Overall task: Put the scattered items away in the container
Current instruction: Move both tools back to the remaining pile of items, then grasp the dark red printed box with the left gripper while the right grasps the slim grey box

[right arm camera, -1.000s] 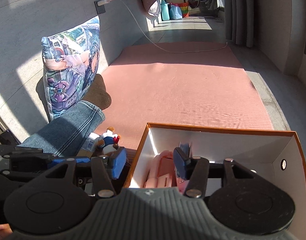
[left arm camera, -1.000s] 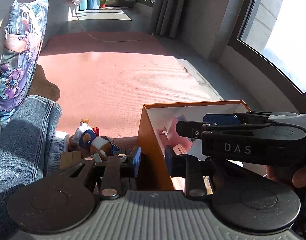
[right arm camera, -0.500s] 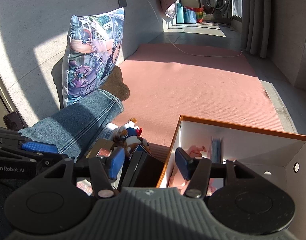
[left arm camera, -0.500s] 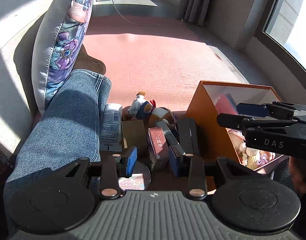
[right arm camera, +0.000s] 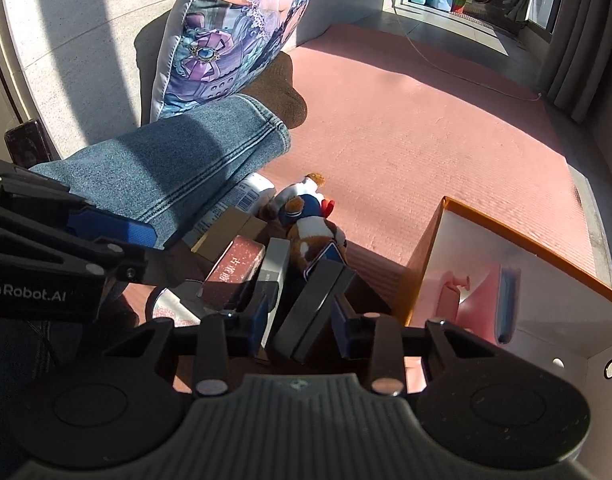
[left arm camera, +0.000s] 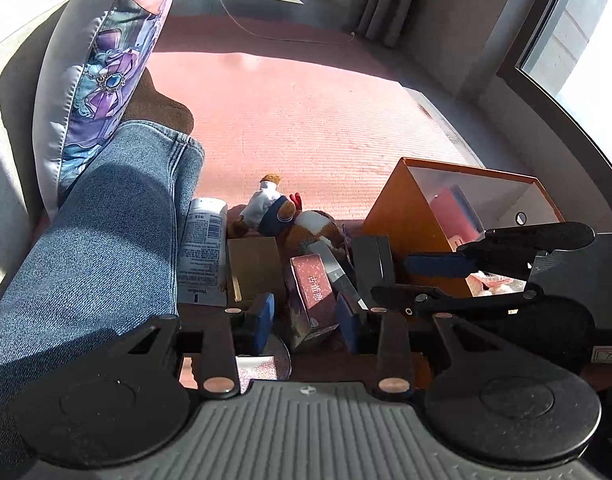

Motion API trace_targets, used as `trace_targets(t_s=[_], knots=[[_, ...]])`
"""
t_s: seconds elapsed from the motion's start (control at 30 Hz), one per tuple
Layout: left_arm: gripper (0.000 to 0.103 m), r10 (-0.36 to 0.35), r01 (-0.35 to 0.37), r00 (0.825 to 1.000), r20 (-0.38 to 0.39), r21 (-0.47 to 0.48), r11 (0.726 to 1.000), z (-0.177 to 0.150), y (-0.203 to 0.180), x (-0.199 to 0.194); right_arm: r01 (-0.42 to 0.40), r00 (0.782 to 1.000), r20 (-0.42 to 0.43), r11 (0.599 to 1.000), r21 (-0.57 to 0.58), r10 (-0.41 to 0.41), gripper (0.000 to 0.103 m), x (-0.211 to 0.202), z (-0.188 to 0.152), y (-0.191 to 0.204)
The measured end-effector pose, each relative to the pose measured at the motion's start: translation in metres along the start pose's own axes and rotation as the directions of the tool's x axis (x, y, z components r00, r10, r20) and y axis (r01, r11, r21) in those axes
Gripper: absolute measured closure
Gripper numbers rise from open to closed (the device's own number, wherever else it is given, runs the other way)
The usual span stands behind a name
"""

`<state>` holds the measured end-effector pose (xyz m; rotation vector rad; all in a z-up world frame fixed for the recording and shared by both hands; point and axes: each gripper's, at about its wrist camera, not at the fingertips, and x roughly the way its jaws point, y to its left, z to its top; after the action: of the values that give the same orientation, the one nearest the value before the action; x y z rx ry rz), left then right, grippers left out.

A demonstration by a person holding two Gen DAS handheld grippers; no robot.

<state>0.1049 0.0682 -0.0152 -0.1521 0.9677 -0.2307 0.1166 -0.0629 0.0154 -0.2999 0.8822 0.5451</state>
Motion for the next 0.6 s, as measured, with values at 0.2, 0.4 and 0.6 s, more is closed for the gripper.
trace_targets(t_s=[0.2, 0.4, 0.6], knots=[[0.056, -0.051, 0.050, 0.999, -0.006, -0.068, 0.996, 0.004, 0.006, 0.012, -0.035, 0.999, -0.027, 0.997, -0.075, 0.033, 0.065, 0.010, -0.005, 0.011], [0.056, -0.041, 0.039, 0.999, -0.034, -0.070, 0.997, 0.007, 0.000, 0.026, -0.049, 0.998, -0.035, 0.993, -0.110, 0.045, 0.077, 0.020, -0.002, 0.019], [0.056, -0.020, 0.015, 0.998, -0.063, -0.085, 0.996, 0.007, -0.003, 0.040, -0.061, 0.997, -0.047, 0.994, -0.091, 0.057, 0.079, 0.030, -0.001, 0.018]])
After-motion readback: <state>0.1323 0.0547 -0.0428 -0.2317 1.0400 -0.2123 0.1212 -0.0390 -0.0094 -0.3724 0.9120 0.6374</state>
